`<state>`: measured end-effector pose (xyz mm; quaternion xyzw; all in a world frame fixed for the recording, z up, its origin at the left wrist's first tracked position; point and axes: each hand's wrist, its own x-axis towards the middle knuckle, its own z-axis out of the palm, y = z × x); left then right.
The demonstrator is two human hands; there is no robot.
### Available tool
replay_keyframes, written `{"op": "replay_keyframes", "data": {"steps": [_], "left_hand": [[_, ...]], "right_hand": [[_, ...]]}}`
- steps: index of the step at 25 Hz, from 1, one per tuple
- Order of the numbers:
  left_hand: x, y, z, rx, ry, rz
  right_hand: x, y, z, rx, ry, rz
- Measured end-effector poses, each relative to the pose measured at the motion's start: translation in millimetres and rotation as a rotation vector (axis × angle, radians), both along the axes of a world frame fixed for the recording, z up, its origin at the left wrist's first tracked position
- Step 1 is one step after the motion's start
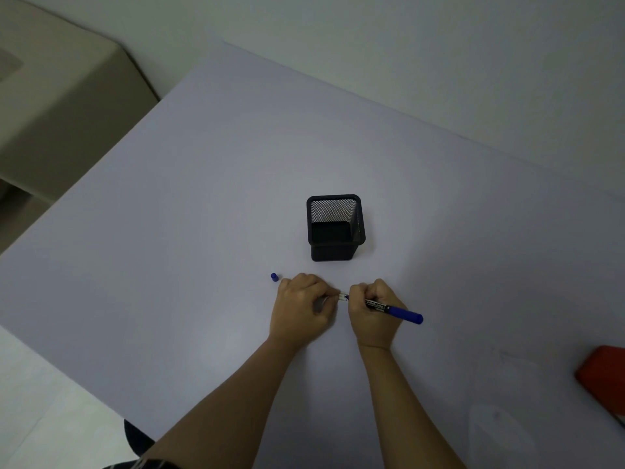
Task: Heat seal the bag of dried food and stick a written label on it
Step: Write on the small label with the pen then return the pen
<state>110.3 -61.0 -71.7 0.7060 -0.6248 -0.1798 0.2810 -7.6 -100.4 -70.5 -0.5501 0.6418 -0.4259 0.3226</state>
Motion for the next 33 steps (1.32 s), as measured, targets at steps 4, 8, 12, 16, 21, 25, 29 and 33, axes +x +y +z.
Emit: {"op": "replay_keyframes", "data": {"steps": [4, 8, 12, 16, 21, 25, 29, 33], "left_hand": [[-1, 0, 1, -0.001, 0.012, -0.001], [0, 0, 1, -0.009, 0.016, -0.004], [-1, 0, 1, -0.015, 0.009, -0.004], [0, 0, 0, -0.017, 0.015, 0.002], [-1, 0, -1, -0.014, 0.016, 0.002], [-1, 1, 0, -0.019, 0.013, -0.008], [0, 1, 0, -0.024, 0.008, -0.006], [0, 0, -2, -0.023, 0.008, 0.000]], "right_hand": [[0, 1, 1, 0.002, 0.000, 0.023], [1, 1, 3, 0.003, -0.013, 0.026], [0, 0, 3, 0.006, -0.015, -0.003], [1, 1, 7, 0.020, -0.004, -0.017], [0, -1, 7, 0.010, -0.031, -0.057], [3, 2, 9, 0.020, -0.014, -0.008], [-3, -1, 19, 0.184, 0.141, 0.126], [-10, -3, 24, 0.232, 0.249, 0.167]]}}
